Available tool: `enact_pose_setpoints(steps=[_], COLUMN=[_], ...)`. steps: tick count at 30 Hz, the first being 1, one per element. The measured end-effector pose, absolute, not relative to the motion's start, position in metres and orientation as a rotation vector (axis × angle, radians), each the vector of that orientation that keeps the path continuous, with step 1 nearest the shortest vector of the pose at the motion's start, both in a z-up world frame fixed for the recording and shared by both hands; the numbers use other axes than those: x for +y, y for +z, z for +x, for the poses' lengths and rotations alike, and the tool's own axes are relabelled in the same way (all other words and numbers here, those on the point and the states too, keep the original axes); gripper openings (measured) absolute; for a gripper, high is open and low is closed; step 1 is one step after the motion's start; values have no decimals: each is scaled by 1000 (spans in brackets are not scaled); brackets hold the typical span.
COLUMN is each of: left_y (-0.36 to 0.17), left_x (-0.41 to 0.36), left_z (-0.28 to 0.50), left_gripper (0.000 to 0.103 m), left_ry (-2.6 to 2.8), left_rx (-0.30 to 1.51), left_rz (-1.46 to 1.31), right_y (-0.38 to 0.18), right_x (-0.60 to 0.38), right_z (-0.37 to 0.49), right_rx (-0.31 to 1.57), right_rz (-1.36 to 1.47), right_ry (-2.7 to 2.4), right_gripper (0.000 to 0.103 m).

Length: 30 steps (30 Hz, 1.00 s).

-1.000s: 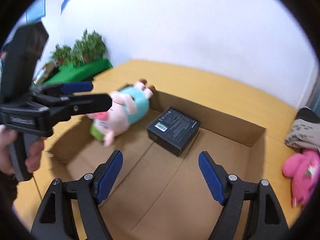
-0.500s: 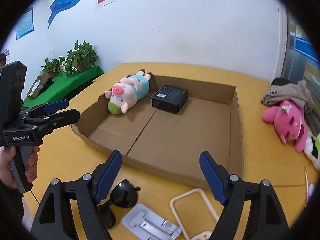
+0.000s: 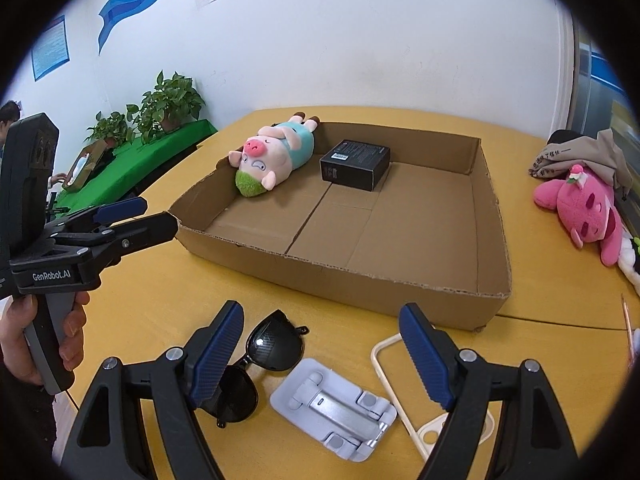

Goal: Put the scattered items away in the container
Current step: 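Move the left gripper toward the black sunglasses on the table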

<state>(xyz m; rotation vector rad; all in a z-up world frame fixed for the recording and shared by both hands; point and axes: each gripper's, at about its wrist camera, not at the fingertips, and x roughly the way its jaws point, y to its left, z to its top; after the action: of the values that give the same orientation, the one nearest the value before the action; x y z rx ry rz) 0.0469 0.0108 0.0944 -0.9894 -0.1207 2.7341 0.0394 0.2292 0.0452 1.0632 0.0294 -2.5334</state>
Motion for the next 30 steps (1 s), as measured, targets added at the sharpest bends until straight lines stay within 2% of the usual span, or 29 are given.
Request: enact_pose_setpoints(steps=[18,30], left_y=[89,68], left_x=[12,14], left_z=[56,69], left_gripper=[103,103], left_ry=[2715,2582], left_rx=[-123,-133], left_rz=[-1011,-1091], right_y=[49,12], right_x=[230,266], right_z=[46,61], right_rx=[33,-21], right_rz=[1045,1191], right_ry=[-2549,-2473], right_gripper=[80,80])
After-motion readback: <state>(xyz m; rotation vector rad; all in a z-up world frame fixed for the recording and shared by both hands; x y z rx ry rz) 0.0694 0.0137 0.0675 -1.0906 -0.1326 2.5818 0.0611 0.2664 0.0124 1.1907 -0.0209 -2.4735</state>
